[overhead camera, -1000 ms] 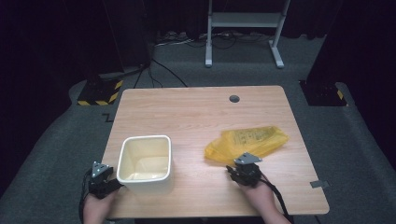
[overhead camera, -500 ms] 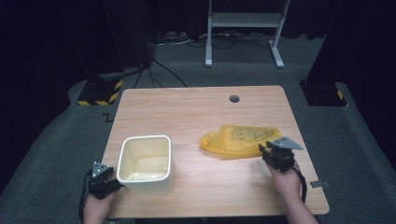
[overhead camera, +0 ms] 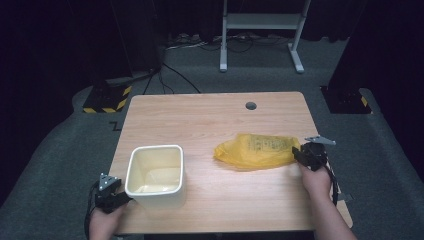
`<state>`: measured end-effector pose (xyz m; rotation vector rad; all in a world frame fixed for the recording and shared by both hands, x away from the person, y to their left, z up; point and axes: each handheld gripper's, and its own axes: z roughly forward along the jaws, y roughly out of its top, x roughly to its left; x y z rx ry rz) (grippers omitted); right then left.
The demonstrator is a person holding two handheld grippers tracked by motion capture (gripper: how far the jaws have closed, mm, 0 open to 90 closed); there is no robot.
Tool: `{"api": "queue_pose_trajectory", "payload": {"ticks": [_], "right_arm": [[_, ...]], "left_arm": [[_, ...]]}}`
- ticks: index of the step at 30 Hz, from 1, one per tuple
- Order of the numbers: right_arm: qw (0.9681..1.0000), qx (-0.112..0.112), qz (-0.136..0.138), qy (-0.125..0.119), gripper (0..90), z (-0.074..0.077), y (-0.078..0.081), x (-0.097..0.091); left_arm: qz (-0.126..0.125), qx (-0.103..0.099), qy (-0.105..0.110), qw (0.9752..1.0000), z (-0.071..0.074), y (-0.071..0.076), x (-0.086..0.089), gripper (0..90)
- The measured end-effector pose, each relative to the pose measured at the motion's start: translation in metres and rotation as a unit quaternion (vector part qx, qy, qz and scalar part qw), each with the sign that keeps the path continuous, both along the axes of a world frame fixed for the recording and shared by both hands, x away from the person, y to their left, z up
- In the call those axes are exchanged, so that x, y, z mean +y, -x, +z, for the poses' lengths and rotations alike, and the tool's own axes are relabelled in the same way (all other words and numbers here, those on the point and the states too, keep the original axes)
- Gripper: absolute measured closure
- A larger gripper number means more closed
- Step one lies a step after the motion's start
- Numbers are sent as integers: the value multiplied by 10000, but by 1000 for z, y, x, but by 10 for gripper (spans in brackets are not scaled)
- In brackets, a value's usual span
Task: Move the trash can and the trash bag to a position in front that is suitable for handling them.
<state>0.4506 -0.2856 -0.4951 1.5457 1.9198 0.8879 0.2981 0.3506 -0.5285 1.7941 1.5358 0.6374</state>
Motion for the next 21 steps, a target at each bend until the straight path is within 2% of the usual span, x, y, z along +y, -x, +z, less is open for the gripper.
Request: {"api": "queue_pose_trajectory", "payload": {"ticks": [2,3,7,8,12,18,19,21], "right_arm": [[10000,63,73,19,640,-5,4,2],[9999,-5,118,65,646,-6,9,4],[9994,23,341,95,634,-10,26,8],[9990,66,446,11,624,-11,35,9],[9980,99,619,-29,624,-13,48,12],[9943,93,1063,-65,611,-18,79,35],[9920,35,1260,-80,612,-18,88,46],[9891,-56,1473,-72,611,-15,98,58]], "left_arm": [[-10,7,30,10000,0,0,1,321],[-11,8,25,10000,0,0,1,322],[-16,13,-37,10000,0,0,-1,318],[-19,14,-37,10000,0,0,-1,317],[-16,11,-16,10000,0,0,0,317],[-18,7,-47,10000,0,0,-1,313],[-26,10,-42,10000,0,0,-1,313],[-32,16,-20,10000,0,0,0,313]]}}
